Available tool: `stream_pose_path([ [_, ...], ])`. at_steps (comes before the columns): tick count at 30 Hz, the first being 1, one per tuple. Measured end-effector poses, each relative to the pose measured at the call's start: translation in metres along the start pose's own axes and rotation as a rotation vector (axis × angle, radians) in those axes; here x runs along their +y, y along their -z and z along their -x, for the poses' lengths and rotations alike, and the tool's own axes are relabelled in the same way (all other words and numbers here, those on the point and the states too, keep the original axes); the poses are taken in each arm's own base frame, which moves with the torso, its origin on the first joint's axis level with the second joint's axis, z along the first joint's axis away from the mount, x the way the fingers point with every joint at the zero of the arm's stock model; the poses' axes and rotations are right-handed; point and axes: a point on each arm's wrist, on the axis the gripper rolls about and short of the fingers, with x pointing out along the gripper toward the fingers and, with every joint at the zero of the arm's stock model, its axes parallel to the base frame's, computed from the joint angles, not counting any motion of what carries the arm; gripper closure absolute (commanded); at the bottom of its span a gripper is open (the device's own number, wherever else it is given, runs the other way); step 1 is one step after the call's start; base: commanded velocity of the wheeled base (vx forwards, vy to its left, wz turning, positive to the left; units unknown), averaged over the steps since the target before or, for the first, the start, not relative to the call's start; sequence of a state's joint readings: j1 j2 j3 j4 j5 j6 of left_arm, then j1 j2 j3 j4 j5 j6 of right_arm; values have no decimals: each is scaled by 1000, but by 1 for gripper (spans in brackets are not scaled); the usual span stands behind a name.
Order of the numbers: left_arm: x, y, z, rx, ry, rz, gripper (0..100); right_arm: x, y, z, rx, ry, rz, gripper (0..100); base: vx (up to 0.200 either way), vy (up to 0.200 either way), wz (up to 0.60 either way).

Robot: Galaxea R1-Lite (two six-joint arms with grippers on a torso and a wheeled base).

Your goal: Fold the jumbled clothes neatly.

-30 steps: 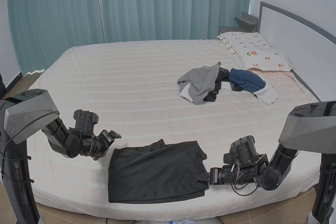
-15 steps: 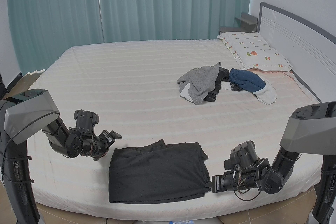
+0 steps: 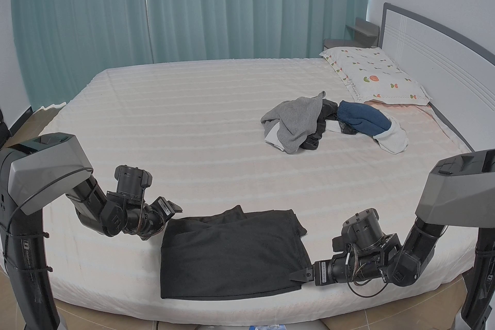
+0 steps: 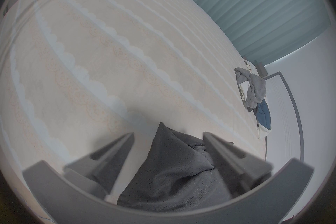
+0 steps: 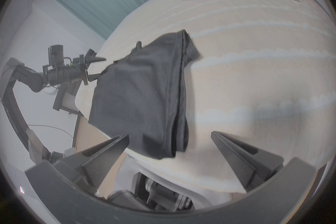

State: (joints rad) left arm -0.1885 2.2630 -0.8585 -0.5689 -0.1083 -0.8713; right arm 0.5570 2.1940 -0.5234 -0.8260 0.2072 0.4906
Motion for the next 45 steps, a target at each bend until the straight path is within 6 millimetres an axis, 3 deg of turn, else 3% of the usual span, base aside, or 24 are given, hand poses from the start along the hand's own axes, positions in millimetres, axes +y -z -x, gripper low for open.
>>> stream_pose_path([
  [8, 1, 2, -1, -8, -19, -4, 100, -6, -45, -5, -143, -34, -117, 0, 0, 0, 0],
  [14, 2, 4, -1, -28, -44, -4, 100, -10, -81, -21, -238, -73, -213, 0, 0, 0, 0],
  [19, 2, 4, -1, -35, -51, -3, 100, -15, -99, -43, -276, -97, -308, 0, 0, 0, 0],
  [25, 1, 3, 0, -38, -52, 0, 100, -23, -104, -68, -288, -101, -350, 0, 0, 0, 0],
  [26, 1, 3, 0, -38, -52, 1, 100, -24, -105, -71, -291, -103, -351, 100, 0, 0, 0],
  [35, 2, 3, -1, -38, -54, 4, 100, -33, -108, -88, -321, -93, -373, 100, 0, 0, 0],
  [45, 3, 2, -1, -41, -56, 3, 100, -44, -114, -86, -385, -108, -400, 100, 0, 0, 0],
])
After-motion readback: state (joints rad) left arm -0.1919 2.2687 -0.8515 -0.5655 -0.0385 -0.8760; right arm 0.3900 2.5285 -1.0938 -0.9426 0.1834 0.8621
